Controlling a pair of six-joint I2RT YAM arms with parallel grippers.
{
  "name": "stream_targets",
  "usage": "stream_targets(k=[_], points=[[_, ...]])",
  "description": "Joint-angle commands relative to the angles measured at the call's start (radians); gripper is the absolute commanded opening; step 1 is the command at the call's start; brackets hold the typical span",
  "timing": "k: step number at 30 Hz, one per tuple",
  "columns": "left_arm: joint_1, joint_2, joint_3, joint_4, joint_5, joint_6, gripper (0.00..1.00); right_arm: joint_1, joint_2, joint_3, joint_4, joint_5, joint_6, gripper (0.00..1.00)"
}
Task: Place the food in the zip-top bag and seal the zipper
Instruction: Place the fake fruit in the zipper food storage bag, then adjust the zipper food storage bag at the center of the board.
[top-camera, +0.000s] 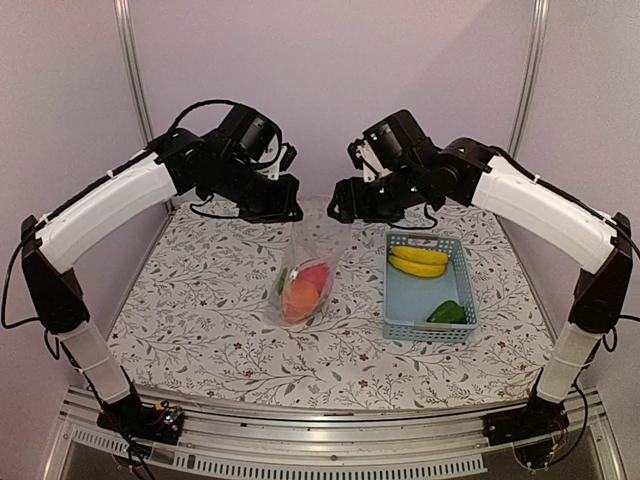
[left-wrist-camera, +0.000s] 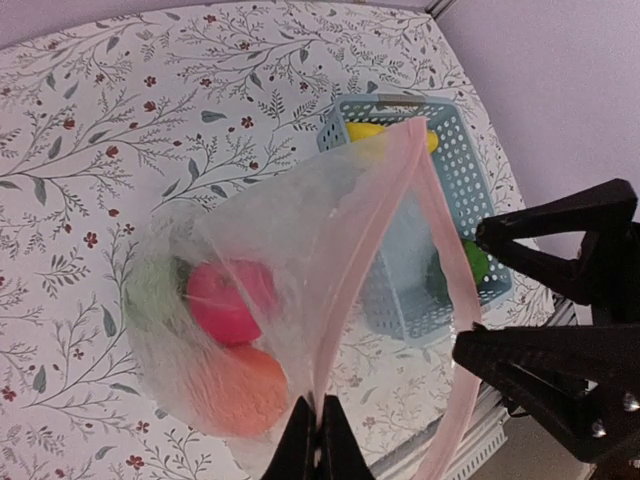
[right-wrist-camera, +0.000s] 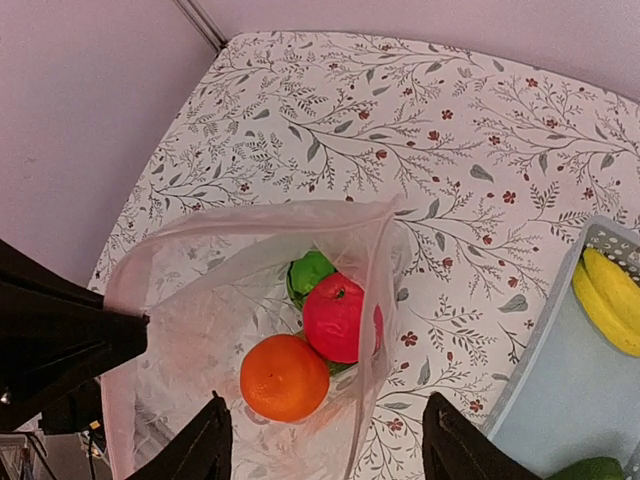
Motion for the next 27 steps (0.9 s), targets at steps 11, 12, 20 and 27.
stream_targets(k=[11, 12, 20, 27], points=[[-0.048, 0.013, 0.111, -0.192, -0.013, -0.039, 0.40, 0.004, 0.103, 0.131, -0.109, -0.028, 0.113, 0.06], [-0.064, 0.013, 0.110, -0.194, -0.025, -0.040, 0.39, 0.004, 0.095, 0.127, -0.106, -0.036, 0.127, 0.03], [-0.135, 0.074, 0.166, -0.308, -0.161, -0.116, 0.38, 0.003, 0.081, 0.134, -0.114, -0.061, 0.176, 0.00], [-0.140, 0.066, 0.139, -0.307, -0.224, -0.143, 0.29, 0.003, 0.050, 0.114, -0.124, -0.043, 0.197, 0.00]])
